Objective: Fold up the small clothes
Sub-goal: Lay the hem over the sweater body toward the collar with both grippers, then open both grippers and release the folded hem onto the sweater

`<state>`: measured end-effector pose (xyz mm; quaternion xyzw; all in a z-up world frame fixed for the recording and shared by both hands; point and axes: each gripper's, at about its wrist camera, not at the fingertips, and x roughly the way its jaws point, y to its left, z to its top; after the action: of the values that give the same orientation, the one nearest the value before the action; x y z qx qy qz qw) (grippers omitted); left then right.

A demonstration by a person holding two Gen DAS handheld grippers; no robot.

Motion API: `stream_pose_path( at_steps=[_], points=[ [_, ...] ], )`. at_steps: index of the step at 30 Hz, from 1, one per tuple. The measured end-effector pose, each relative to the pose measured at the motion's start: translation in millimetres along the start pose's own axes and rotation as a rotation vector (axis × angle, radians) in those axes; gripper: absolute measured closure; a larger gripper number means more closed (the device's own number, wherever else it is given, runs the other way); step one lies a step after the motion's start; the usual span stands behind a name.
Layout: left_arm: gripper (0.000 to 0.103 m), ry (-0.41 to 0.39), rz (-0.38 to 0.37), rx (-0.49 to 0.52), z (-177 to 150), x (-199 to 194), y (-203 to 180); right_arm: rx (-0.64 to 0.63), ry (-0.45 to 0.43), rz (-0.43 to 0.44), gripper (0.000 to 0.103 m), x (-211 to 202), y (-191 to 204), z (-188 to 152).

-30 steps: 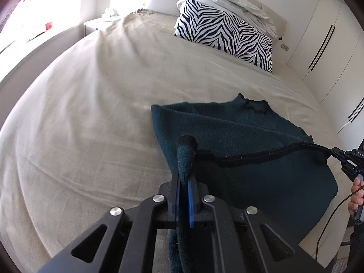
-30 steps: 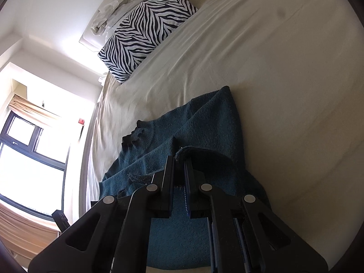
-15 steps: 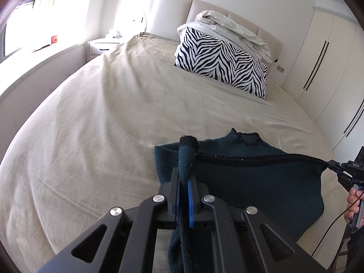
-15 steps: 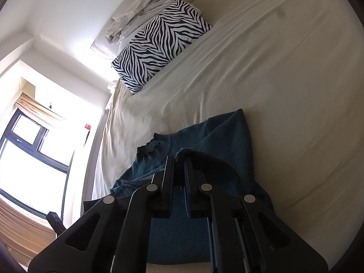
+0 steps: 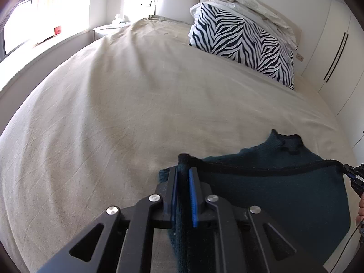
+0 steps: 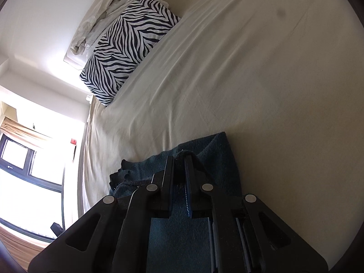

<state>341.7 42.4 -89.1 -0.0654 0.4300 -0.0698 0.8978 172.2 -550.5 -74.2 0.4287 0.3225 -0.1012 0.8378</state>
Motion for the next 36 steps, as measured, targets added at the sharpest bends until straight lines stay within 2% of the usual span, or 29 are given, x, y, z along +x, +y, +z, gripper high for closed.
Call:
stream_pose_path(
  at_steps=[2, 3, 4, 5, 6, 8, 12, 18, 23, 25, 27, 31, 36],
  points=[
    [0.073, 0.012, -0.027, -0.025, -2.8, 4.8, 6.8, -0.011, 0.029, -0.055, 0.088, 16.2, -5.9, 4.2],
    [0.059, 0.002, -0.024, -0.033, -4.9, 0.2, 9.4, -0.001, 0.034, -0.07, 0.084, 20.2, -10.8, 4.9],
    [0.051, -0.013, -0.009, -0.035, -6.5, -5.7, 11.4, 0.013, 0.025, -0.068, 0.073, 19.8, -15.9, 4.4],
    [0.045, -0.034, -0.001, -0.036, -9.0, -13.1, 13.3, 0.027, 0.002, -0.052, 0.055, 14.9, -21.2, 3.0],
    [0.045, -0.05, 0.004, -0.039, -13.1, -21.3, 15.8, 0.04, -0.03, -0.048, 0.04, 8.6, -26.2, 1.9],
    [0.045, -0.059, -0.01, -0.05, -20.1, -34.8, 20.3, 0.06, -0.092, -0.059, 0.038, -7.3, -36.8, -0.5],
    [0.045, -0.09, -0.019, -0.032, -42.8, -63.4, 18.3, 0.004, -0.076, -0.052, 0.038, -32.7, -38.7, -8.2],
    [0.045, -0.082, -0.086, -0.065, -86.5, -85.3, 11.4, -0.233, -0.047, -0.137, 0.04, -63.4, -17.5, -61.2],
    [0.045, -0.037, -0.111, -0.105, -112.5, -84.5, 14.3, -0.293, -0.017, -0.154, 0.044, -73.8, -19.6, -106.8],
    [0.049, -0.023, -0.117, -0.111, -119.2, -83.6, 14.9, -0.319, -0.008, -0.184, 0.05, -76.1, -21.4, -121.5],
    [0.065, -0.002, -0.126, -0.103, -125.0, -81.0, 13.9, -0.326, 0.007, -0.202, 0.062, -77.8, -25.6, -132.8],
    [0.073, 0.008, -0.126, -0.092, -131.3, -80.8, 12.3, -0.328, 0.014, -0.228, 0.074, -79.9, -34.4, -142.9],
    [0.083, 0.019, -0.114, -0.07, -135.7, -81.9, 11.0, -0.327, 0.004, -0.248, 0.096, -87.7, -39.8, -143.7]
  ],
)
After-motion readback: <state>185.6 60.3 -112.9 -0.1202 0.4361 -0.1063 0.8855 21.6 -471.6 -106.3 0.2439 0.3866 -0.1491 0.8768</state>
